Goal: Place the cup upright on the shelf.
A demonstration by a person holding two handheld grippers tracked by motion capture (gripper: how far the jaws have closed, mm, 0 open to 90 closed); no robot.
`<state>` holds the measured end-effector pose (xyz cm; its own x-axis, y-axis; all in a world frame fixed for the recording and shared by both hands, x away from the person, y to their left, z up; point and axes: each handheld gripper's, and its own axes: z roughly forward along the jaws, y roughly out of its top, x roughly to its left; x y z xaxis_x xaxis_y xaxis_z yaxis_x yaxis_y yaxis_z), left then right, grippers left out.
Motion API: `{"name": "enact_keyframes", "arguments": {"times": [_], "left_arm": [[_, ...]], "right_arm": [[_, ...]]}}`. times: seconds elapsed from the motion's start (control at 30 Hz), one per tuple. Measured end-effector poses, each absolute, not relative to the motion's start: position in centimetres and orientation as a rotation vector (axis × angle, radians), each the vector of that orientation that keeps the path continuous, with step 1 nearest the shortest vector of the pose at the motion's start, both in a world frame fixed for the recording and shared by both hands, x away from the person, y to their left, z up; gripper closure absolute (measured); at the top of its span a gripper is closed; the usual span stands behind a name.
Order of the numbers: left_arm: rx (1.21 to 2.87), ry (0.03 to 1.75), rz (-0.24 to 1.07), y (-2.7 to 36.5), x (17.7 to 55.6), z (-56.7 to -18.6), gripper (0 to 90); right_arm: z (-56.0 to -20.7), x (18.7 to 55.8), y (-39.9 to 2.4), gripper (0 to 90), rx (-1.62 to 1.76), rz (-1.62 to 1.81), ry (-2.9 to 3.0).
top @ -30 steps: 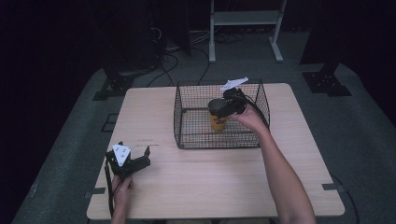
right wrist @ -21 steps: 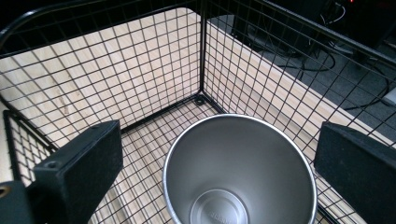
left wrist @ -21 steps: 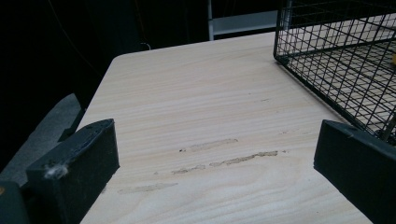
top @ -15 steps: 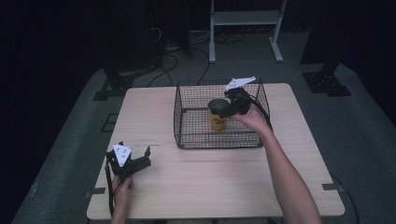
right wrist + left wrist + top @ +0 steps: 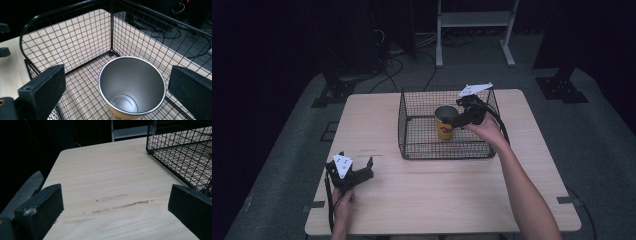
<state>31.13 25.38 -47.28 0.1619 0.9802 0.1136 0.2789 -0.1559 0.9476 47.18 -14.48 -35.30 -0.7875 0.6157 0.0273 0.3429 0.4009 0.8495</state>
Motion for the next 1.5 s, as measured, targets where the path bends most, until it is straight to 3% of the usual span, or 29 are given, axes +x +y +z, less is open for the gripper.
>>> {"name": "enact_keyframes", "arguments": {"times": [0.63, 1.5], "left_arm": [[1.595, 1.239, 1.046, 25.3, 31.1, -47.3, 0.0], [1.603, 1.237, 1.049, 25.3, 31.1, -47.3, 0.0]], "right_arm": [[-34.6, 44.6, -15.8, 0.8, 0.796, 1.357, 2.383], [-36.2, 41.2, -17.8, 0.8, 0.768, 1.361, 2.423]]}}
